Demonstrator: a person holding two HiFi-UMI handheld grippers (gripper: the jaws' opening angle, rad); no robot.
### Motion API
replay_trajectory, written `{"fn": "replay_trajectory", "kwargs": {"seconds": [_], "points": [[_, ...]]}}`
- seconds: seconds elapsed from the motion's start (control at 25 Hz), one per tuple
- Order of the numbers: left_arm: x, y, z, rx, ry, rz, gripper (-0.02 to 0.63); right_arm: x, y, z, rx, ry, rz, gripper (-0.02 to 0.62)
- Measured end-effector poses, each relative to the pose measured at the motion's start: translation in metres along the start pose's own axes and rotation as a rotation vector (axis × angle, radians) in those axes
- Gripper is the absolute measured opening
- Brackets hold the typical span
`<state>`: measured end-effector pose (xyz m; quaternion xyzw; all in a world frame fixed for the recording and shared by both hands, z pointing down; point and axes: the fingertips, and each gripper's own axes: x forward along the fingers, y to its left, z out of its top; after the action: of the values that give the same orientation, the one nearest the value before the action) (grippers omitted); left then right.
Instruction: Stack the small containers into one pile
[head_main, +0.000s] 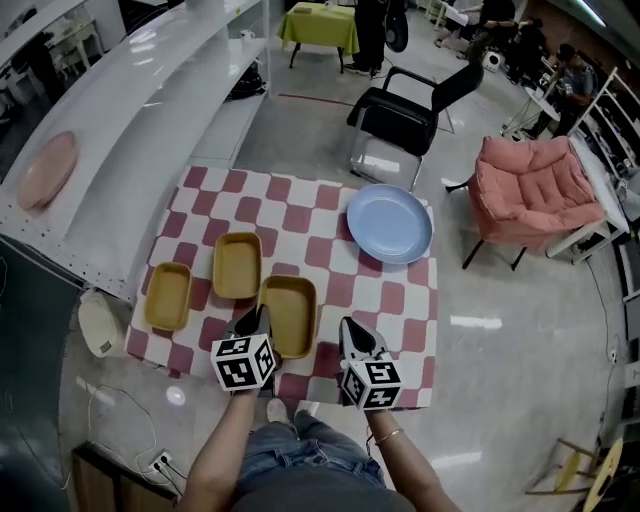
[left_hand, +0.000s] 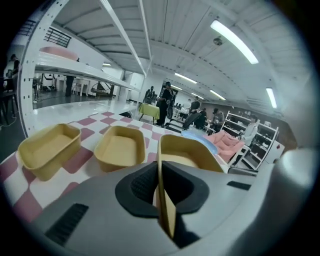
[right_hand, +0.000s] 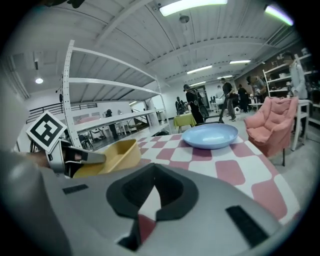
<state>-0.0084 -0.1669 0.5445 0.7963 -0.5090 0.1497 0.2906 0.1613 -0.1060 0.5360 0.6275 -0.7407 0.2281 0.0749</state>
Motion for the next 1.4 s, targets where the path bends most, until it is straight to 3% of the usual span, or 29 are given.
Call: {"fn": "replay_trajectory", "kwargs": {"seconds": [0.4,0.68,0.92,1.4], "points": [[-0.053,0.064,0.029,-0.105,-0.100,0.194,0.029,0.041,0.068,0.017,-0.086,0.016,0.226,0.011],[-0.074,0.093,0.035,-0.137,-0.126,0.263,0.029,0.058,0.099,0.012,-0.109,0.044,0.292,0.011],[-0.066,0.114,0.042,-0.133,-0.121,0.260,0.029,0.075,0.113,0.008,-0.127,0.060,0.273,0.011],[-0.013,0.135,0.080,-0.106,-0.092,0.180,0.029,0.103,0.119,0.017,-0.120,0.063,0.154,0.011]]}}
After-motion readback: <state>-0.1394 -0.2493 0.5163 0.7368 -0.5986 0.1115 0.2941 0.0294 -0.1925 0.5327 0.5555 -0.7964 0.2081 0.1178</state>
